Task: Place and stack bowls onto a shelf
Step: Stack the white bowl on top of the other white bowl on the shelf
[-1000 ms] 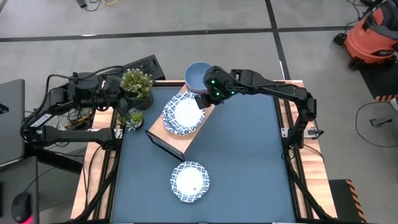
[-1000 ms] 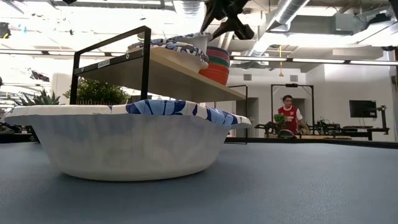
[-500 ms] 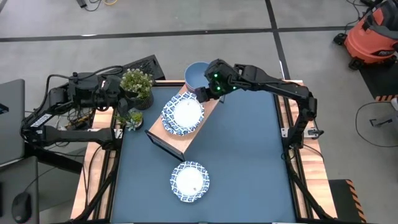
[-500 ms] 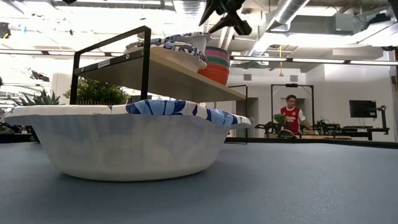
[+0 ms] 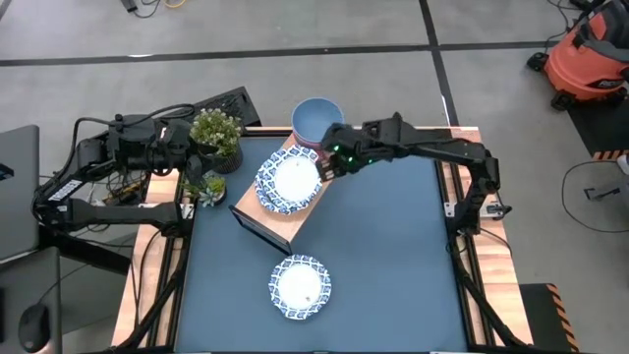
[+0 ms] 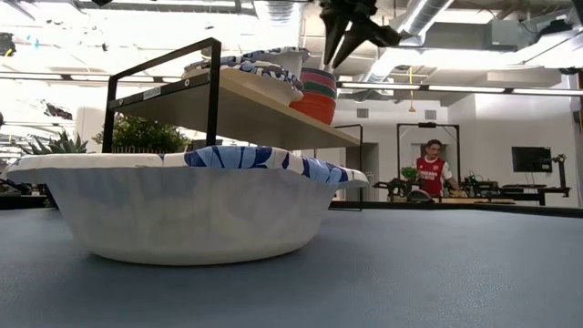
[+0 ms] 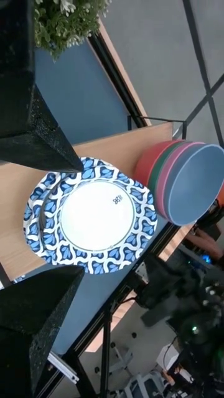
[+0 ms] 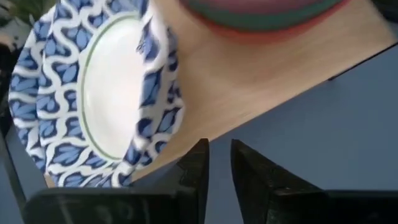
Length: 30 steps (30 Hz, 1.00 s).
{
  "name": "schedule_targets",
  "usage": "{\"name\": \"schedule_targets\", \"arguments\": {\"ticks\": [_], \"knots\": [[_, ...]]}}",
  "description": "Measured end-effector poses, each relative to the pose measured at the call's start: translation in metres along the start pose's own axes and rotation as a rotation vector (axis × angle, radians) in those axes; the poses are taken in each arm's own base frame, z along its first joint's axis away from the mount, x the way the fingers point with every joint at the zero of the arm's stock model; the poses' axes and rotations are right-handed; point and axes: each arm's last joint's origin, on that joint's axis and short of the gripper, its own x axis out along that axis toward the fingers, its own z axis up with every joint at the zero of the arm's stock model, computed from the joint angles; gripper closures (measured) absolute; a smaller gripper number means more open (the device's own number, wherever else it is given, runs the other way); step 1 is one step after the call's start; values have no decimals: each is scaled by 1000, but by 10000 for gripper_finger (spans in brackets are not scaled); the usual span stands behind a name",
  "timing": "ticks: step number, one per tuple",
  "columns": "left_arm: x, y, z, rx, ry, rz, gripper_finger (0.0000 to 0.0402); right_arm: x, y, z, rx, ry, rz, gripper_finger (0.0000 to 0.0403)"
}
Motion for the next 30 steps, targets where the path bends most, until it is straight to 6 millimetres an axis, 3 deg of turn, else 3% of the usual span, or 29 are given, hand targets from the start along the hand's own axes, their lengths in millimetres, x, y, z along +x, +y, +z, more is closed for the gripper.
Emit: {"name": "schedule_targets", "arguments": {"ticks": [9,22,30], "knots": [[2,0,0,-1,4,4,159,34,19,-7,-66,21,-1,317],[3,0,0,-2,6,8,159,6,24,1,-147,-101,129,317],[4,0,1,16,6,16,159,6,21,-16,-150,-42,8,317]]}}
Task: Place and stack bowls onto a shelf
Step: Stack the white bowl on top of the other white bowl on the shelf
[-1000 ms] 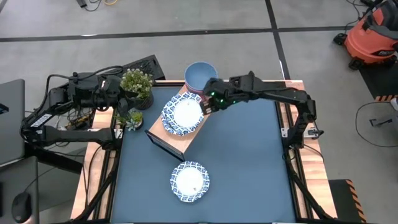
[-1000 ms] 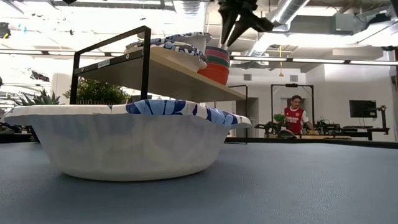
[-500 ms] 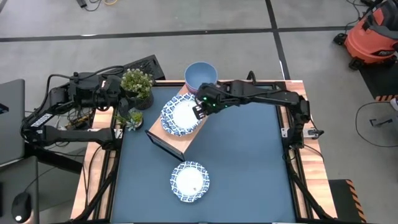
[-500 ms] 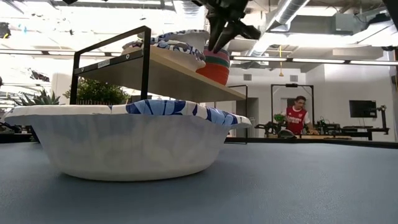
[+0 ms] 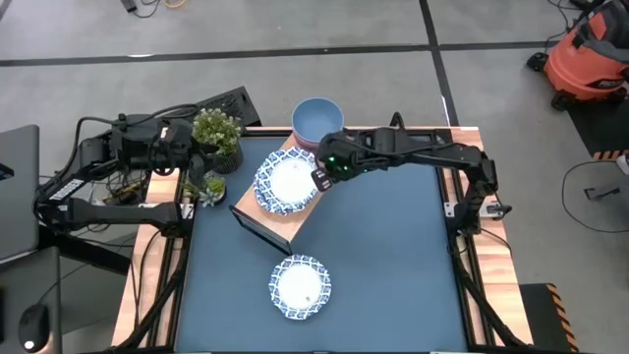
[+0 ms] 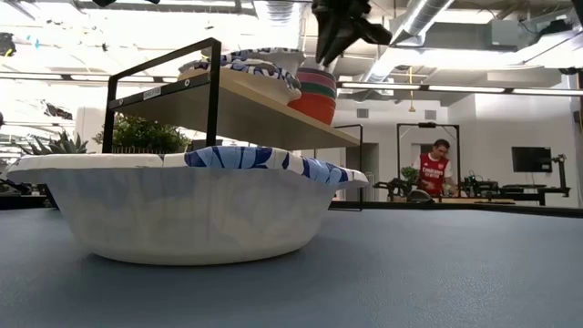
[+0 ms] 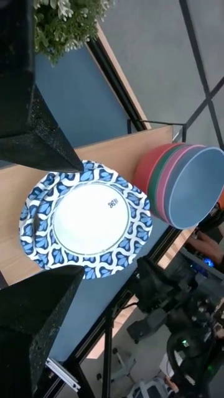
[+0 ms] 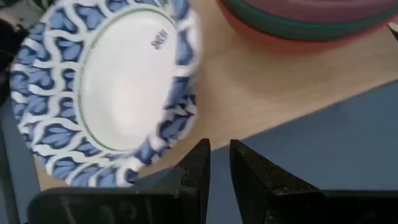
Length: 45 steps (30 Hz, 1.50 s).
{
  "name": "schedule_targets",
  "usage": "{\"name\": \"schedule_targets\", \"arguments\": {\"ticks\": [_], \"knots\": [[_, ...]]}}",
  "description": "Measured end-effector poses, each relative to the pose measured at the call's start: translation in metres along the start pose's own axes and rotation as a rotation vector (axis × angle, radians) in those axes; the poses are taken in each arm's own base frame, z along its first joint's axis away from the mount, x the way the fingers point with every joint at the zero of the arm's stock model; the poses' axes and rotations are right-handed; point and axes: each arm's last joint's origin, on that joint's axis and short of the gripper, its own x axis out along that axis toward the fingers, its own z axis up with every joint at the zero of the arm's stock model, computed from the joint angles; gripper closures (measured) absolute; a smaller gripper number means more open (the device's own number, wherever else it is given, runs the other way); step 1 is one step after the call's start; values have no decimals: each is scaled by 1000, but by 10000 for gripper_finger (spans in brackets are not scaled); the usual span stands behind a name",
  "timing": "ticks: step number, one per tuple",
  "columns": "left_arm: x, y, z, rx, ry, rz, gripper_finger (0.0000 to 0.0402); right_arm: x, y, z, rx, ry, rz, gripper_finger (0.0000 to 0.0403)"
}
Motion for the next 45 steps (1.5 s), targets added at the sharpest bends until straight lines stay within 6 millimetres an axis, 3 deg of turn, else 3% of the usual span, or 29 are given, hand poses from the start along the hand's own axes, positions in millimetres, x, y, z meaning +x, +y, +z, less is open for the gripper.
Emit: {"name": "schedule_targets", "arguments": {"ticks": [5,12,20,28,34,39,45], "knots": [[1,0,0,0,2,2,159,-7,17,-11,-36,-83,17,317],[1,0,0,1,-7,18,159,-22,29,-21,-122,-287,-107,317],[1,0,0,0,-6,17,159,6,31,-20,-137,-202,-121,317],[1,0,0,0,-5,18,159,18,31,-20,-140,-127,-95,317],[1,1,-1,0,7,11,159,9,33,-22,-136,-125,-59,317],[1,1,-2,-1,34,-5,159,-4,37,-24,-135,-226,-77,317],[0,1,-4,0,50,5,159,2,37,-15,-158,-274,-80,317]]}}
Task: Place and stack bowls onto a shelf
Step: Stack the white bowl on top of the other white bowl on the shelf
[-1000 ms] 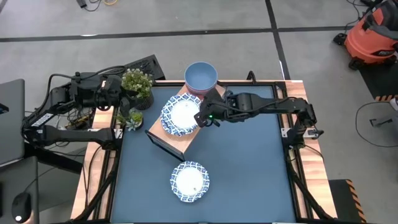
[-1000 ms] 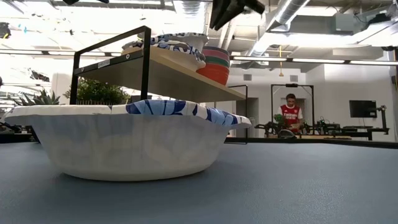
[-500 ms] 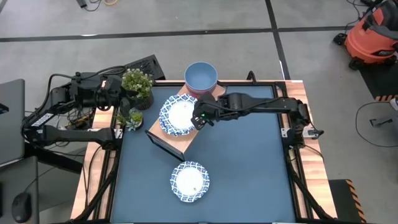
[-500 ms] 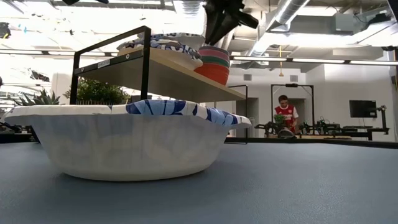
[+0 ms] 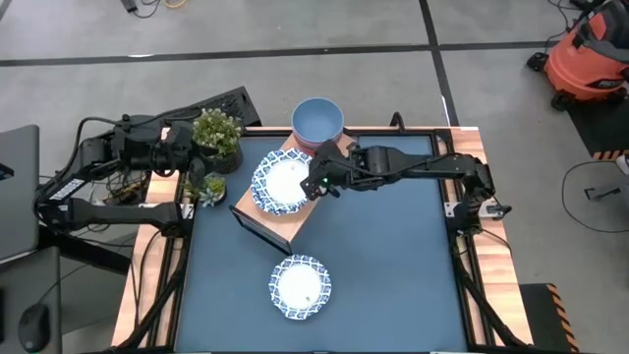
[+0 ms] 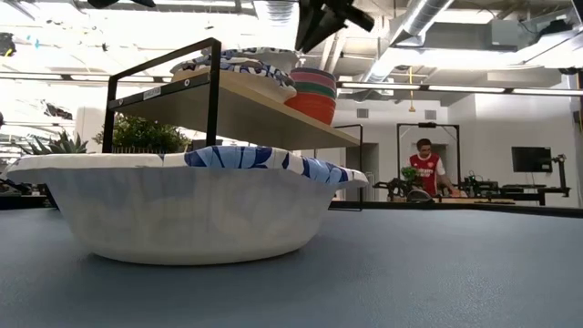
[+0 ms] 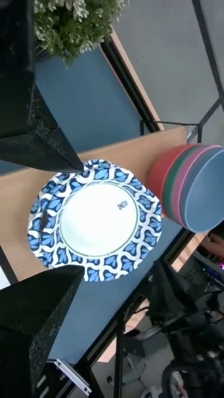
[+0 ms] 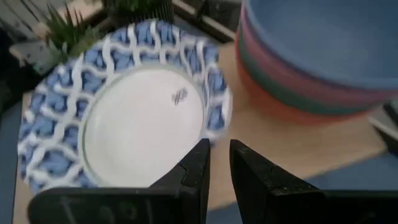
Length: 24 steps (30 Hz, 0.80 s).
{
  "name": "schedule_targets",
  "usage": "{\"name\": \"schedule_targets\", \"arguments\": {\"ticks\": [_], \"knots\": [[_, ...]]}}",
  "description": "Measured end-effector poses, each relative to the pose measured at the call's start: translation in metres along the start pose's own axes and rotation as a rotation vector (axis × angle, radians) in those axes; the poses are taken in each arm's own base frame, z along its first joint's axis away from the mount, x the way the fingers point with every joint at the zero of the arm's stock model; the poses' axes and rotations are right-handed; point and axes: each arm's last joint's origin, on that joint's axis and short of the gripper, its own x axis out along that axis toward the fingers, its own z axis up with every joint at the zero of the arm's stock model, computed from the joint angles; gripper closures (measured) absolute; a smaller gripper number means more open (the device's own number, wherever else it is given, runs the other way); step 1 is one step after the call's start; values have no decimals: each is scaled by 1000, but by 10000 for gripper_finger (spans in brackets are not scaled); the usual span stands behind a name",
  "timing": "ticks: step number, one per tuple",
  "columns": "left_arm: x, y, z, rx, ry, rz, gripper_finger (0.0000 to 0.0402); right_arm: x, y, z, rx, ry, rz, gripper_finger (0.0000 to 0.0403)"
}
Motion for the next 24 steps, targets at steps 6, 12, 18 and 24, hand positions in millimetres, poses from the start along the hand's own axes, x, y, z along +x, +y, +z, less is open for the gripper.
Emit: {"name": "schedule_targets", "arguments": {"ticks": [6,12,18,24], "knots": [[0,0,0,12,2,2,159,17,3,-1,-15,34,12,317],[0,1,0,19,1,14,159,36,7,-4,-9,77,37,317],[0,1,0,18,-1,16,159,35,8,-4,-14,104,84,317],[0,1,-1,37,7,14,159,-24,17,-7,-113,121,294,317]]}}
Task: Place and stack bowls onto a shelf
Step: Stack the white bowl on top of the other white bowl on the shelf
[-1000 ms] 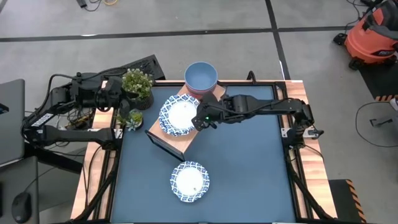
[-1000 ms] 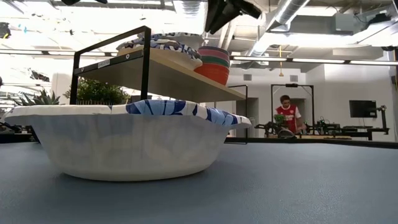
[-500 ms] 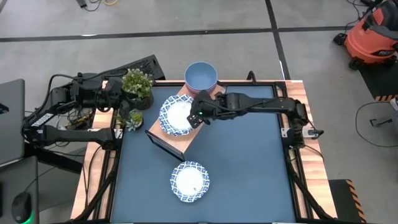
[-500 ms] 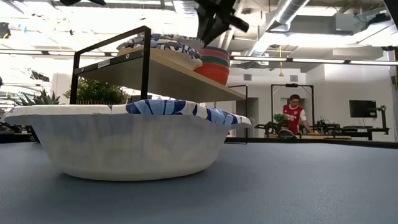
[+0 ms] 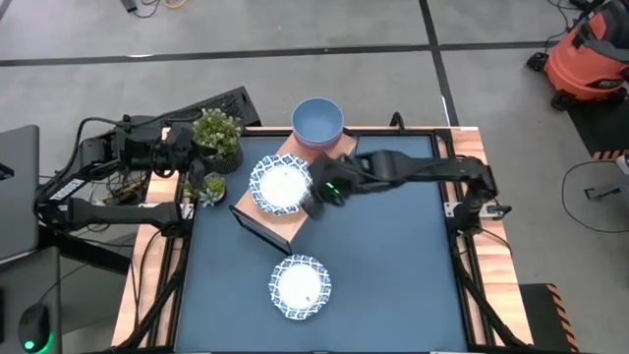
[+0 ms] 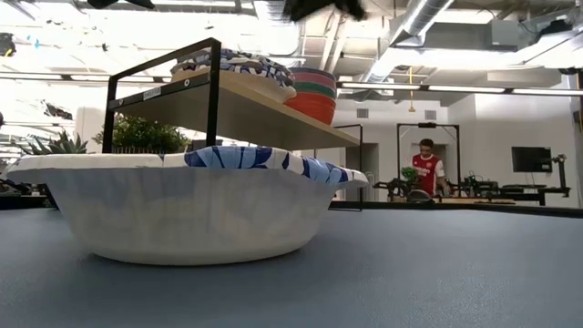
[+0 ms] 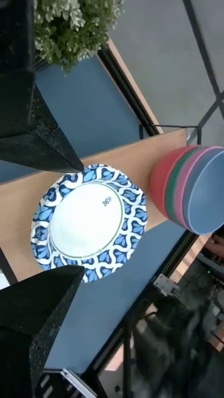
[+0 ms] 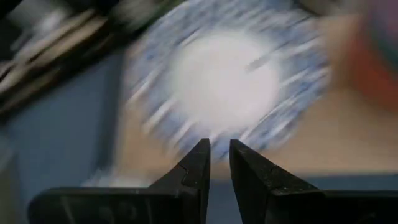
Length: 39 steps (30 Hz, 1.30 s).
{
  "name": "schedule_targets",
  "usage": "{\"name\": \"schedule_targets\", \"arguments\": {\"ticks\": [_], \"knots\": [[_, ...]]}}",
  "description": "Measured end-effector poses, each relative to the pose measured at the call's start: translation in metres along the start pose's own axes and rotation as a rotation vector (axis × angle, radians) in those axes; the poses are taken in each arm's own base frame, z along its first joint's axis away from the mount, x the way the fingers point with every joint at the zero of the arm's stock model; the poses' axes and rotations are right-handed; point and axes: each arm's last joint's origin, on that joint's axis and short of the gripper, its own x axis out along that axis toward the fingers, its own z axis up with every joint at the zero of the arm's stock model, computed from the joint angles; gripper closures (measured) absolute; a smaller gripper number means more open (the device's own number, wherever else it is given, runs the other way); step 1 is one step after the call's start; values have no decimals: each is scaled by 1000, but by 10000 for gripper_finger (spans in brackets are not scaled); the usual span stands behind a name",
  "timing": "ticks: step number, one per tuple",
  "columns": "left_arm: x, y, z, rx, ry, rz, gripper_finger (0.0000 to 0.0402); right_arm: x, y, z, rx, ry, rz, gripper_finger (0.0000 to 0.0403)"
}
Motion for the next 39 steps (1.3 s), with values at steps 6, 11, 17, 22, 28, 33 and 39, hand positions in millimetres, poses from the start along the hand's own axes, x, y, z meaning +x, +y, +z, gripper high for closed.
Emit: {"name": "schedule_targets", "arguments": {"ticks": [6,11,17,22,28,33,39], "knots": [[0,1,-2,28,17,8,159,-2,37,-52,-183,237,53,312],[1,1,-1,29,23,10,159,28,51,-91,-58,334,-11,269],[2,0,-1,40,25,11,159,70,55,-119,30,369,45,183],[2,1,-2,41,31,13,159,99,54,-136,45,416,74,160],[2,2,-4,42,54,23,159,127,61,-156,20,475,110,167],[2,2,-4,41,56,24,159,150,63,-173,10,540,110,170],[2,2,-4,37,56,24,159,157,58,-173,31,547,89,172]]}}
